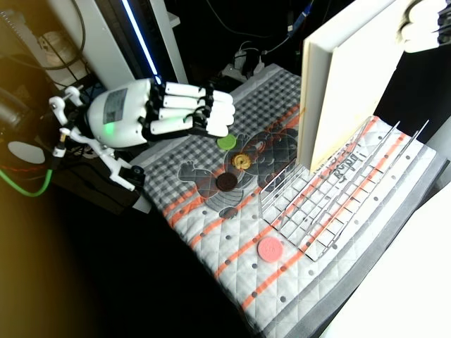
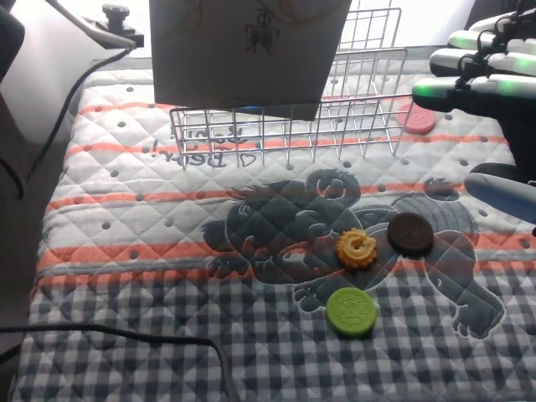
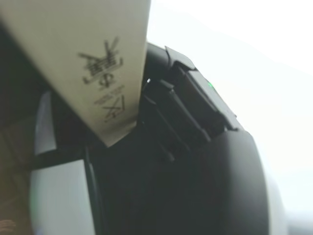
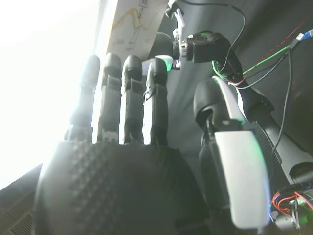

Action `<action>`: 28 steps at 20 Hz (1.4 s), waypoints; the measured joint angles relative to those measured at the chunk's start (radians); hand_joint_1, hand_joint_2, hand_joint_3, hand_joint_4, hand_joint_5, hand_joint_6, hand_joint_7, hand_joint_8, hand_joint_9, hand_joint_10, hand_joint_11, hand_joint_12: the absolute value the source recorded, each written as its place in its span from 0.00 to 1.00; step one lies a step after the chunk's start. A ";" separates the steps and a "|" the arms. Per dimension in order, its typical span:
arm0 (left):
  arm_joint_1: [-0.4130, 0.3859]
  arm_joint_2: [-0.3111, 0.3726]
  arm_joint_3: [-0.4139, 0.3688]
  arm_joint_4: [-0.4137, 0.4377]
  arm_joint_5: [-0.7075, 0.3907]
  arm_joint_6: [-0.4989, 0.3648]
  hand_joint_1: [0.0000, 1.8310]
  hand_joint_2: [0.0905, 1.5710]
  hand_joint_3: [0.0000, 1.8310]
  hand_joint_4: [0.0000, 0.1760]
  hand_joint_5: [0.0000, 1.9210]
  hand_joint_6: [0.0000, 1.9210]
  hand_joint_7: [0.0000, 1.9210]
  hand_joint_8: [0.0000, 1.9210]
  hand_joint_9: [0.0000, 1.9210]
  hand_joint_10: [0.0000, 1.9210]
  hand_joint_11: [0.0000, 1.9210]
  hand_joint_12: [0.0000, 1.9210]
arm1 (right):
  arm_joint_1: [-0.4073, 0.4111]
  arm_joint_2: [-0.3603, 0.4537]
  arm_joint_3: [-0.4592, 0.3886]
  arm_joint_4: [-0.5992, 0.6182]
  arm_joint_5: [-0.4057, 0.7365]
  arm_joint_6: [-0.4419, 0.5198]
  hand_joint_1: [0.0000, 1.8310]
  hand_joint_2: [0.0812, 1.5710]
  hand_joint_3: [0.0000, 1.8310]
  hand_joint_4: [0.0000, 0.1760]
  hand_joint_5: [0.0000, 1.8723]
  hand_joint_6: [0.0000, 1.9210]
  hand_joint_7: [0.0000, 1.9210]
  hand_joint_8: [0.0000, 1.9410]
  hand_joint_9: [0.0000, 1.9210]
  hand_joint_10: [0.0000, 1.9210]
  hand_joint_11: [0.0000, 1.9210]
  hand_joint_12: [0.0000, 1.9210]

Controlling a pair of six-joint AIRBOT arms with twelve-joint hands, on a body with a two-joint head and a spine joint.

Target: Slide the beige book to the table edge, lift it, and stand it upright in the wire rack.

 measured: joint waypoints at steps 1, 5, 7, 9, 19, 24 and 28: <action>0.000 0.000 0.000 -0.001 0.002 -0.002 0.73 0.67 0.00 0.00 0.44 0.19 0.54 0.49 0.47 0.23 0.08 0.64 | 0.000 0.000 0.000 0.002 0.000 0.000 0.28 0.84 0.00 0.26 0.28 0.00 0.21 0.00 0.15 0.01 0.00 0.29; 0.023 0.000 0.000 -0.002 -0.003 -0.011 0.63 0.61 0.00 0.00 0.25 0.00 0.29 0.00 0.33 0.01 0.06 0.53 | 0.000 0.000 0.000 0.002 0.000 0.001 0.28 0.84 0.00 0.17 0.28 0.00 0.22 0.00 0.16 0.00 0.00 0.33; 0.029 0.000 0.000 0.002 0.002 -0.011 0.60 0.60 0.00 0.27 0.15 0.00 0.15 0.00 0.20 0.00 0.00 0.40 | 0.000 0.000 0.000 0.002 0.000 0.001 0.27 0.83 0.00 0.26 0.28 0.00 0.22 0.00 0.16 0.00 0.00 0.33; 0.034 0.000 0.000 0.000 0.006 -0.012 0.58 0.59 0.00 0.32 0.13 0.00 0.12 0.00 0.18 0.00 0.00 0.38 | 0.000 0.000 0.000 0.003 0.000 0.001 0.28 0.83 0.00 0.30 0.28 0.00 0.21 0.00 0.16 0.00 0.00 0.33; 0.053 0.005 0.000 -0.013 -0.005 -0.035 0.66 0.62 0.00 0.20 0.27 0.00 0.35 0.01 0.36 0.02 0.11 0.51 | -0.007 -0.001 0.000 0.007 0.000 0.001 0.26 0.84 0.00 0.23 0.27 0.00 0.21 0.00 0.16 0.00 0.00 0.32; 0.060 0.014 0.000 0.000 0.018 -0.043 0.70 0.63 0.00 0.00 0.58 0.30 0.65 0.33 0.71 0.10 0.49 0.65 | -0.012 -0.001 0.000 0.011 0.001 0.002 0.23 0.84 0.00 0.38 0.27 0.00 0.21 0.00 0.16 0.00 0.00 0.31; 0.059 0.019 -0.004 0.014 0.028 -0.045 0.71 0.62 0.00 0.00 0.63 0.19 0.68 0.33 0.78 0.17 0.59 0.65 | -0.013 -0.001 0.000 0.014 0.000 0.005 0.29 0.84 0.00 0.24 0.27 0.00 0.21 0.00 0.17 0.00 0.00 0.37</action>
